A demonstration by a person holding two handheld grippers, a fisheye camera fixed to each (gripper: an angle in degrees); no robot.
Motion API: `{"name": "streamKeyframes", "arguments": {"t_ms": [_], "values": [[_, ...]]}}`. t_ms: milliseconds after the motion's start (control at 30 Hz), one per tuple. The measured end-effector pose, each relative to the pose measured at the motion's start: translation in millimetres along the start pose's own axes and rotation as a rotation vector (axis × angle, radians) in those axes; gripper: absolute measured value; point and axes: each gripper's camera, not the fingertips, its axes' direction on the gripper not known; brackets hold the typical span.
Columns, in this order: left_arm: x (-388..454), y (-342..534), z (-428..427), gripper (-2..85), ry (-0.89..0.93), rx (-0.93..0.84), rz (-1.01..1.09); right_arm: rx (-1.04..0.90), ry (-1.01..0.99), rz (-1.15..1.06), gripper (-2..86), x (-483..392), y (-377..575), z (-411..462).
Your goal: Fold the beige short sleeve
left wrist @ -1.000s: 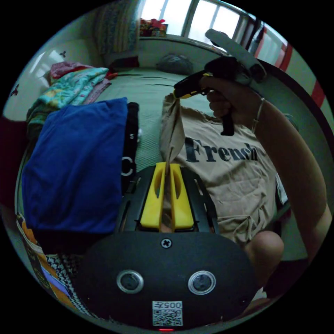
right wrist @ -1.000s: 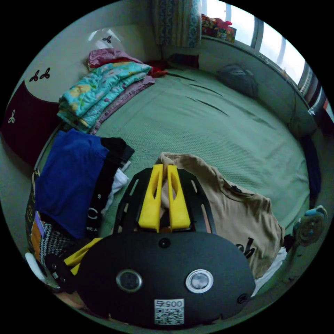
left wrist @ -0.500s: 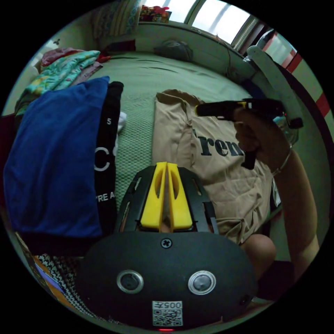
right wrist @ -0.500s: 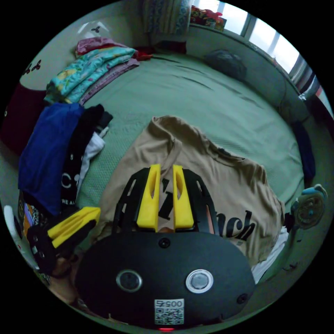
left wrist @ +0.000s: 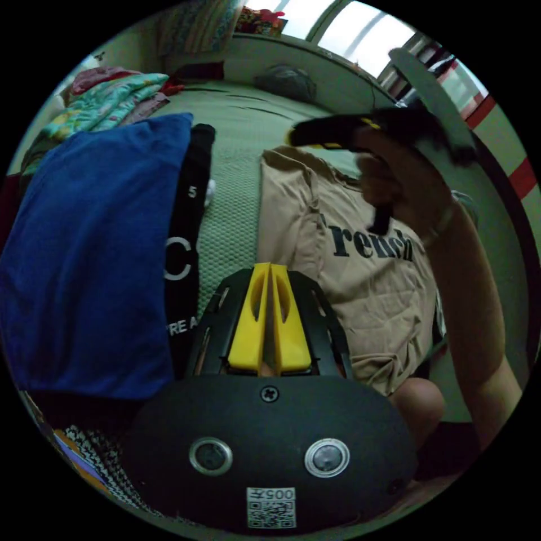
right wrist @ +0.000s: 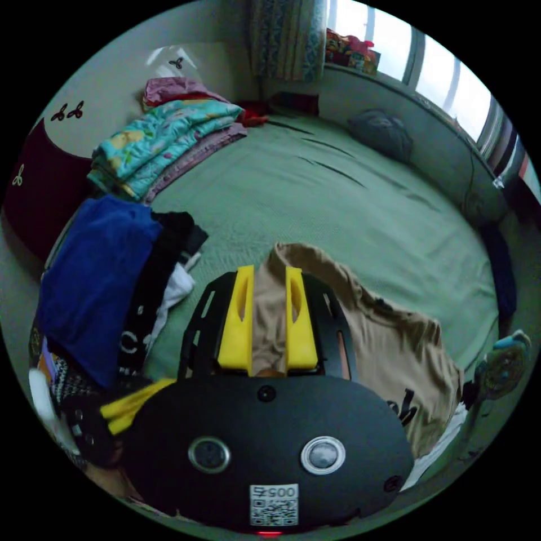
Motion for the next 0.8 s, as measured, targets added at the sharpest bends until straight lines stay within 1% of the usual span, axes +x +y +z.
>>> {"name": "streamKeyframes", "arguments": {"t_ms": [100, 167, 200, 300, 367, 433, 467, 567, 600, 800], "values": [[21.0, -6.1, 9.3, -0.6, -0.047, -0.019, 0.070, -0.076, 0.106, -0.027, 6.9, -2.3, -9.9, 32.5], [28.6, -11.5, 20.0, -0.6, -0.092, -0.054, 0.090, -0.051, 0.146, -0.045, 3.8, -4.8, -8.7, 37.4], [29.1, -12.7, 22.9, -0.6, -0.106, -0.068, 0.091, -0.011, 0.111, -0.044, 0.4, -5.0, -9.0, 33.2], [27.5, -17.0, 30.2, -0.5, -0.081, -0.097, 0.080, 0.075, -0.036, 0.020, -0.7, 1.4, -18.7, 20.4], [28.2, -19.6, 32.1, -0.4, -0.063, -0.096, 0.061, 0.066, -0.050, 0.034, -0.8, 1.9, -27.5, 24.5], [32.6, -21.5, 33.5, -0.4, -0.060, -0.098, 0.053, 0.013, -0.008, 0.016, -0.7, -0.9, -31.9, 34.5], [36.9, -22.5, 33.5, -0.4, -0.064, -0.095, 0.052, 0.006, 0.018, -0.025, -0.5, -3.0, -29.7, 35.7], [49.3, -24.3, 31.1, -0.5, -0.056, -0.073, 0.057, -0.003, -0.020, -0.117, 0.6, 1.3, -11.5, 27.7], [51.7, -24.5, 30.6, -0.5, -0.053, -0.069, 0.058, -0.005, -0.015, -0.141, 2.4, 5.1, -1.9, 25.0], [77.7, -26.0, 32.3, -0.7, -0.069, -0.064, 0.067, -0.097, -0.024, -0.131, 6.0, 23.2, 26.9, 38.2]]}}
